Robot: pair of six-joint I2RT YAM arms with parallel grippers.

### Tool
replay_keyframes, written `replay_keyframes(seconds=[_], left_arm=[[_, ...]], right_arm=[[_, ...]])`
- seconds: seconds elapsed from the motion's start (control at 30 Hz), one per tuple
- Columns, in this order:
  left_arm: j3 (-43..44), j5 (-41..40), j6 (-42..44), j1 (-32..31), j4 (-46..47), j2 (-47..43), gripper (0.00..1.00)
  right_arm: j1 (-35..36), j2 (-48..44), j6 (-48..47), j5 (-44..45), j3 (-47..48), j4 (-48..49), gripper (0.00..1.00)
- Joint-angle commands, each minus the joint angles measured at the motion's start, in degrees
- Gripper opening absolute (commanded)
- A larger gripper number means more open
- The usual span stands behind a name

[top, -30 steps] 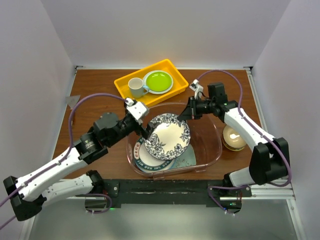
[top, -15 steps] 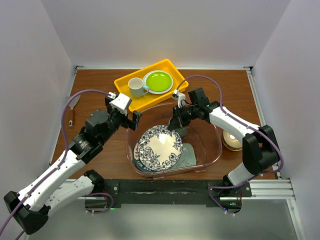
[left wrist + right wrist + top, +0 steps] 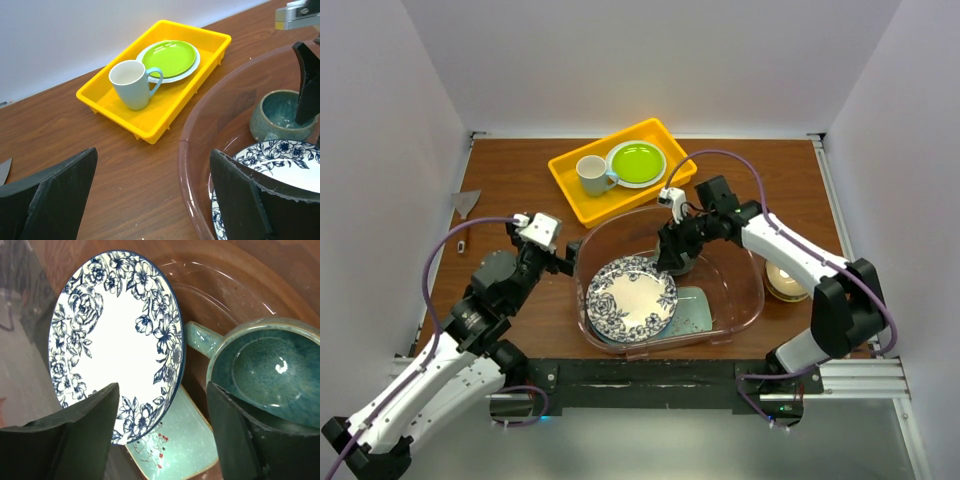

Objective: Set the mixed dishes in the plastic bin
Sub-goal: Place the plate in the plastic bin.

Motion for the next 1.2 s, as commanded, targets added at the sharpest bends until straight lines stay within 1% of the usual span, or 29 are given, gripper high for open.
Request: replay_keyframes(seconds=[0.0, 0.03, 0.1, 0.13, 0.17, 0.27, 0.37, 0.67, 0.87, 1.17], left_arm=[[-0.9, -1.0, -0.1, 0.4, 2.9, -1.1, 0.99], [-0.8, -1.1, 0.0, 0.4, 2.8, -0.9, 0.99], [-0.7, -1.1, -0.1, 0.4, 2.6, -0.7, 1.0], [-0.7, -1.0, -0.1, 0.3, 2.5, -0.7, 1.0], [-0.7, -0.9, -0.1, 0.4, 2.6, -0.8, 1.0], [-0.7, -0.6, -0.1, 0.4, 2.6, -0.7, 1.0], [-0.7, 0.0, -0.1, 0.4, 2.6, -0.3, 1.0], [-0.7, 0.6, -0.1, 0.3, 2.5, -0.2, 1.0], [-0.8, 1.0, -0.1, 0.4, 2.6, 0.1, 1.0], [-0.8, 1.2, 0.0, 0.3, 2.6, 0.3, 1.0]], right_arm=[[0.1, -6.1, -10.1, 2.9, 2.6, -4.2, 0.81], [0.0, -6.9, -11.2, 4.3, 2.5, -4.7, 0.86], [-0.2, -9.2, -14.2, 5.4, 2.5, -6.3, 0.91], [-0.4, -10.0, -15.1, 5.9, 2.5, -6.7, 0.96], [-0.9, -10.9, -16.5, 6.1, 2.4, -7.4, 0.98], [-4.5, -15.0, -17.8, 3.7, 1.8, -7.8, 0.99], [-10.2, -19.0, -18.3, 0.8, 0.6, -7.4, 0.99], [-20.7, -31.8, -17.6, -1.7, -4.6, -4.5, 0.99], [-24.8, -37.6, -16.6, -1.5, -9.2, -1.5, 0.99], [-26.9, -39.5, -16.0, -0.1, -10.9, -0.5, 0.99]])
